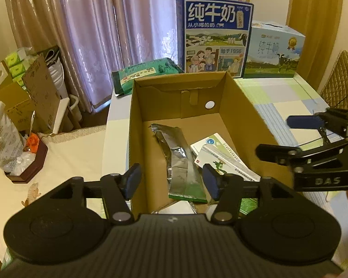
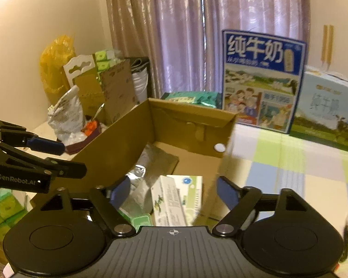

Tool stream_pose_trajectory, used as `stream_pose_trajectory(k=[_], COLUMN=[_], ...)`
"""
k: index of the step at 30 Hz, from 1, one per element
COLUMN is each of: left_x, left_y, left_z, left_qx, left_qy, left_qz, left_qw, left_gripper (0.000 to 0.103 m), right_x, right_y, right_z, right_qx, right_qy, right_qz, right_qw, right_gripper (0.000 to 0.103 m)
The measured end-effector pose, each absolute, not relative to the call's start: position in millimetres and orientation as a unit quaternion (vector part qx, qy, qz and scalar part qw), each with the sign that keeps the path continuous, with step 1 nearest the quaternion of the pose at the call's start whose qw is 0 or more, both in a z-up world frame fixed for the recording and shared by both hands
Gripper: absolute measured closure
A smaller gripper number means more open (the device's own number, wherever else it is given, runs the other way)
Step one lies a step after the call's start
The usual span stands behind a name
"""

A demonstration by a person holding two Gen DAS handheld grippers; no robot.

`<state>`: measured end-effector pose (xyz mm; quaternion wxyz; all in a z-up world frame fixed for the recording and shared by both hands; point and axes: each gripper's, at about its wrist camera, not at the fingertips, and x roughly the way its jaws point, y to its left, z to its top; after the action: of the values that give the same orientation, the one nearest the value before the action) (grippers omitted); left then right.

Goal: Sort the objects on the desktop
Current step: 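Move both open grippers back over the red packet and white spoon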

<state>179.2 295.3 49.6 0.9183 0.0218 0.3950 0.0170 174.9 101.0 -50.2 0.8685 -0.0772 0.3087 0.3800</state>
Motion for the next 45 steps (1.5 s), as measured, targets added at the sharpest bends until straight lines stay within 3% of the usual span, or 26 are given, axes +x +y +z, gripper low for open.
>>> stream_pose_trajectory(k=[4, 7, 15, 28, 45], left_x=[168, 160, 136, 101, 150], left_y=[280, 265, 207, 71, 12], left_z=[60, 69, 93, 87, -23], left_qx=[0.027, 0.029, 0.031, 0.046, 0.091], left_qy=[0.386, 0.373, 0.336, 0.311, 0.361], left_qz=[0.011, 0.005, -0.037, -0.140, -0.195], left_qw=[0.922, 0.927, 0.941, 0.939, 0.907], left_gripper=[0.040, 0.027, 0.006, 0.004, 0.004], right_x=[167, 160, 141, 115, 149], right_y=[74, 51, -27, -183, -215], right_z=[-45, -41, -43, -83, -134], right_qx=[-0.066, -0.065, -0.058, 0.010, 0.051], right_qy=[0.309, 0.306, 0.320, 0.373, 0.406], right_qz=[0.373, 0.362, 0.326, 0.211, 0.171], right_qw=[0.872, 0.878, 0.888, 0.903, 0.896], right_gripper=[0.007, 0.002, 0.002, 0.002, 0.004])
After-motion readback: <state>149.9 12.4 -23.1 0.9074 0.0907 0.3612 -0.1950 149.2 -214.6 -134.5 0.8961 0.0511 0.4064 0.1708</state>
